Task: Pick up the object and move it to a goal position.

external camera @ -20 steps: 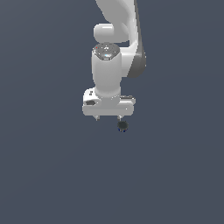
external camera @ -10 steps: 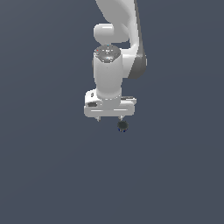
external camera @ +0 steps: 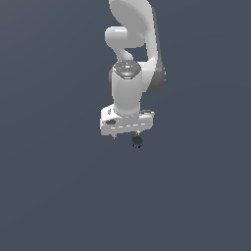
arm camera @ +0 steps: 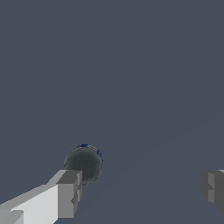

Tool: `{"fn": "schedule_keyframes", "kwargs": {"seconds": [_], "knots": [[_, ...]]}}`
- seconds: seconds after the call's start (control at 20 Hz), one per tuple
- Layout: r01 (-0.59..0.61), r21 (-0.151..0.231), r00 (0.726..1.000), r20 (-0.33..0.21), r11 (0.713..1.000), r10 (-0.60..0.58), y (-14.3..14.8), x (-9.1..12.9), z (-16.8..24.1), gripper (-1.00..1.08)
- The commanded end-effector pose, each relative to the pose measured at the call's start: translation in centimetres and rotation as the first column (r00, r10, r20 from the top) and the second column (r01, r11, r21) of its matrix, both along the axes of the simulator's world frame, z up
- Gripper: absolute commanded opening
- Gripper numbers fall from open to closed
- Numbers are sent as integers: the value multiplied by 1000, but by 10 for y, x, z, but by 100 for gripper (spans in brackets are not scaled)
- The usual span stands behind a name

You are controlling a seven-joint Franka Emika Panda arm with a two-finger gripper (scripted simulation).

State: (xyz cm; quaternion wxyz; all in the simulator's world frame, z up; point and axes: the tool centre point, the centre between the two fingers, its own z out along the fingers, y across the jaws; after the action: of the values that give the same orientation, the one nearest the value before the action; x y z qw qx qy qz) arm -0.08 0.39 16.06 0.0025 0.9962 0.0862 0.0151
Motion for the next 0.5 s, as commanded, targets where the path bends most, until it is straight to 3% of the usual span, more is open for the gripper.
{"fn": "schedule_keyframes", "kwargs": {"seconds": [0.0, 0.2, 0.45], "knots": [[-60, -4, 998, -4, 998, 60, 7, -5, -12, 100], [-185, -8, 983, -13, 983, 185, 21, -17, -36, 100], [-343, -7, 939, -23, 939, 342, 39, -34, -65, 100]]}}
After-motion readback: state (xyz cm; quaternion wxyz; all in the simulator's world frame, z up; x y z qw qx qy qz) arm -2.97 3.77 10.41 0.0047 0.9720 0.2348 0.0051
